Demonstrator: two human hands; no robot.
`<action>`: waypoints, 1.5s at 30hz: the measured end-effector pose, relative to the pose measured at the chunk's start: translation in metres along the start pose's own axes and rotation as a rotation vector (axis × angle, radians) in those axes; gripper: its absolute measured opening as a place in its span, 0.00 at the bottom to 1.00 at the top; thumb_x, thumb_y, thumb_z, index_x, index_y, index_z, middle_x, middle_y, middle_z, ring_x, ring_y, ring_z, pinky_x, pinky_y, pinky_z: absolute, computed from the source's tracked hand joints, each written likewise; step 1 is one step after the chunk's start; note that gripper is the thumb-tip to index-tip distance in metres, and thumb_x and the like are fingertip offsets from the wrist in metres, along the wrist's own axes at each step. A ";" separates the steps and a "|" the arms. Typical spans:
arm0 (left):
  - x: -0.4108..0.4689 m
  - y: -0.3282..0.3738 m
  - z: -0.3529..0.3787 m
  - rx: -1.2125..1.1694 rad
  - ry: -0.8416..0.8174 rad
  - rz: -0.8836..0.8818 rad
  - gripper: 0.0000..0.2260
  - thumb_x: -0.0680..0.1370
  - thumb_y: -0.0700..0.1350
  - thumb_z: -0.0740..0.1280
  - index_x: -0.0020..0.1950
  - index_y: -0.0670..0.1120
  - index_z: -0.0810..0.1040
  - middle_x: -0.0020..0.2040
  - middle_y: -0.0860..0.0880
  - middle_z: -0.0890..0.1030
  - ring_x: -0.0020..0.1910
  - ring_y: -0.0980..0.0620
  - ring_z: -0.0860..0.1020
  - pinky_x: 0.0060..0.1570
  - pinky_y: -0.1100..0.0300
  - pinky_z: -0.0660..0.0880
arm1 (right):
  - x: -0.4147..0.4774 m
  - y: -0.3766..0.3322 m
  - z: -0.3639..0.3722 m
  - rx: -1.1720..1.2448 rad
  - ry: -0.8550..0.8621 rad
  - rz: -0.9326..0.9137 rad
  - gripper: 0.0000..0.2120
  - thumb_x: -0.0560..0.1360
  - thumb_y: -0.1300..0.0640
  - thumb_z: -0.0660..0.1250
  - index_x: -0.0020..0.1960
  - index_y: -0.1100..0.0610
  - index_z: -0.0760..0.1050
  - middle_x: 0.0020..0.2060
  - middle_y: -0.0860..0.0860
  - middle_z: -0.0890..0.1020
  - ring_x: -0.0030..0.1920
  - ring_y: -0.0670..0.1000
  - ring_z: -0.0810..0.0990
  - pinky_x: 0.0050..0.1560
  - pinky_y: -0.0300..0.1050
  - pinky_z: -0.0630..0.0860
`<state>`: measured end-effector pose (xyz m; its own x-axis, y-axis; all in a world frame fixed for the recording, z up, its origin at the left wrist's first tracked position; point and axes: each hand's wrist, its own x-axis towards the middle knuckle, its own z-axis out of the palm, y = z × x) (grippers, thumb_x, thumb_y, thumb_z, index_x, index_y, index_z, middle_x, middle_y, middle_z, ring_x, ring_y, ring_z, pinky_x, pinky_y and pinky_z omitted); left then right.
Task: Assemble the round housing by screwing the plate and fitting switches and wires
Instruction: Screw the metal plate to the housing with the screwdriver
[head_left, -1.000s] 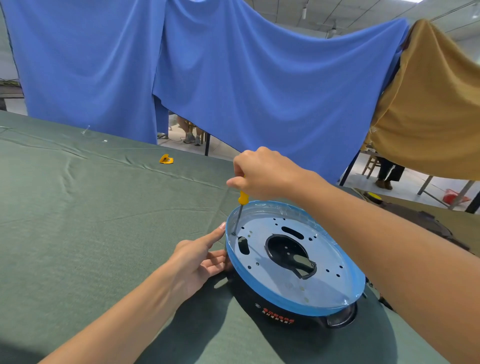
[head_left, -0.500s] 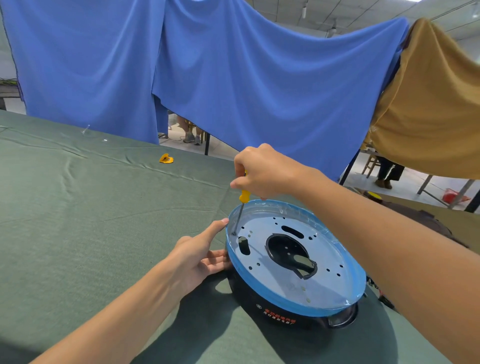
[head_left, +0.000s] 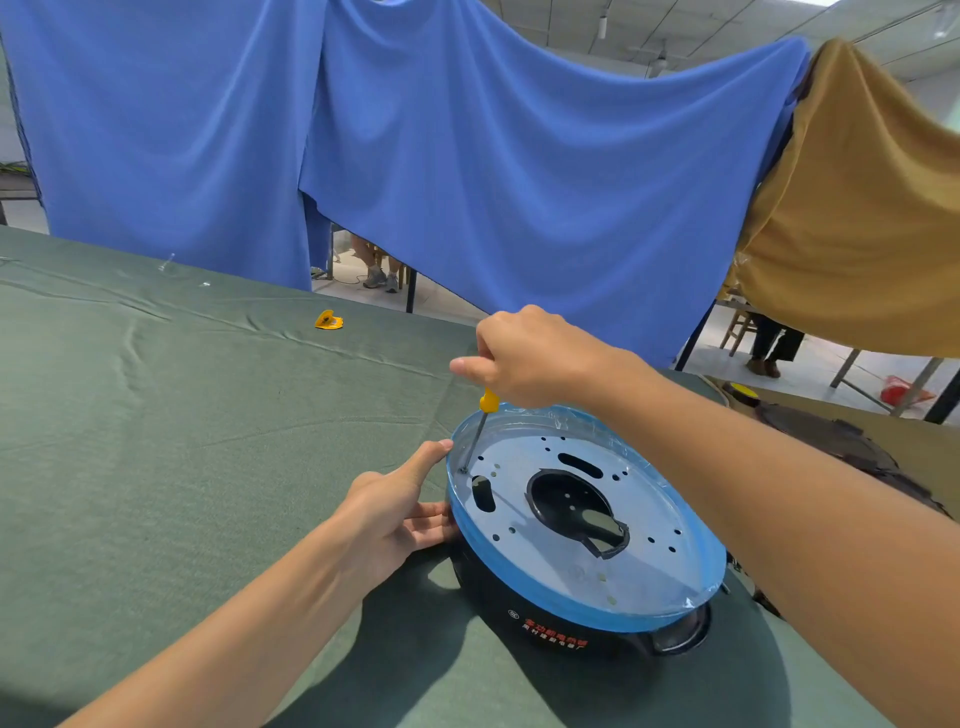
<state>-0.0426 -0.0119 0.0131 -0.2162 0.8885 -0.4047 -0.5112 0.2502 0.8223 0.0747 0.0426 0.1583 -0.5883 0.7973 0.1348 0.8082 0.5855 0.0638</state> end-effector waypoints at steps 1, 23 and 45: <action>0.000 0.000 0.000 -0.002 0.000 0.002 0.22 0.70 0.47 0.78 0.47 0.39 0.67 0.32 0.34 0.82 0.32 0.38 0.84 0.28 0.52 0.80 | -0.001 -0.001 -0.003 -0.011 -0.043 0.016 0.22 0.77 0.36 0.59 0.47 0.56 0.69 0.38 0.50 0.73 0.41 0.53 0.73 0.34 0.47 0.67; 0.000 -0.001 0.001 0.032 0.030 0.016 0.21 0.70 0.47 0.78 0.45 0.39 0.68 0.33 0.33 0.82 0.32 0.38 0.84 0.27 0.53 0.79 | -0.012 -0.010 -0.023 -0.058 -0.163 -0.186 0.02 0.73 0.58 0.71 0.44 0.55 0.83 0.38 0.51 0.83 0.38 0.49 0.80 0.37 0.44 0.78; -0.003 0.023 -0.008 0.329 -0.171 -0.136 0.20 0.68 0.50 0.73 0.50 0.42 0.67 0.38 0.34 0.80 0.32 0.38 0.80 0.37 0.49 0.81 | -0.001 -0.013 -0.027 -0.009 -0.250 -0.124 0.02 0.74 0.55 0.71 0.44 0.54 0.82 0.29 0.48 0.82 0.30 0.45 0.78 0.27 0.34 0.68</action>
<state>-0.0602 -0.0122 0.0299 -0.0091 0.8829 -0.4695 -0.2259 0.4555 0.8611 0.0660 0.0300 0.1843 -0.6705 0.7317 -0.1227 0.7291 0.6804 0.0734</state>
